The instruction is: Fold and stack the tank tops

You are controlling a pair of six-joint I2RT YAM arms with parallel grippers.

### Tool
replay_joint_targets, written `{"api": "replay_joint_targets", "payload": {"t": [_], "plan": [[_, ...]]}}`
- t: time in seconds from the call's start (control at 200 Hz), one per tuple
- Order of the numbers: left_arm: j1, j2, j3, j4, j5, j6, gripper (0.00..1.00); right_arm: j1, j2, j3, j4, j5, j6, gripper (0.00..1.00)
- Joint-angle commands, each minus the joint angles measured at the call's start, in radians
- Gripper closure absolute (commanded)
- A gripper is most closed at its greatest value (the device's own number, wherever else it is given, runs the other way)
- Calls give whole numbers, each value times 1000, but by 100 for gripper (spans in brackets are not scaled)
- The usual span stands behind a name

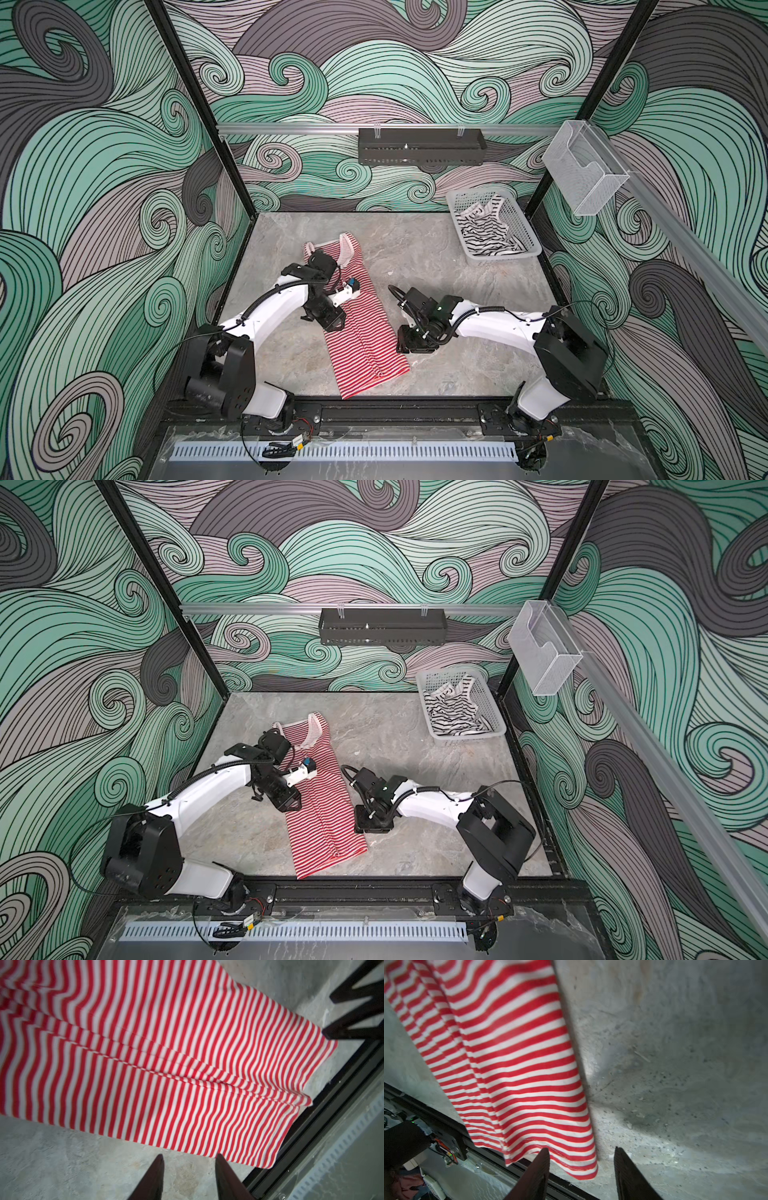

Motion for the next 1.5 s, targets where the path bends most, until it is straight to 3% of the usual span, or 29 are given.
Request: {"api": "replay_joint_targets", "payload": {"t": [0.0,0.21,0.28,0.435,0.751,1.191,1.496], "plan": [[-62,-45,-43,52,-54,7,53,0,4,-30,56,-48,31,47],[-220,-111,-128,50,-102,22,52,1,6,-111,147,-78,89,50],[-286,-128,-162,58,-126,22,47,2,-3,-143,198,-98,113,55],[-381,-141,-205,102,-202,-8,46,3,-11,-167,249,-121,134,65],[-371,60,-222,251,-428,-26,48,-3,-7,-156,241,-97,138,90],[-258,220,-90,254,-352,61,48,-59,3,-160,258,-81,158,100],[-219,447,147,261,-328,94,49,-161,-31,-208,280,-82,169,100]]}}
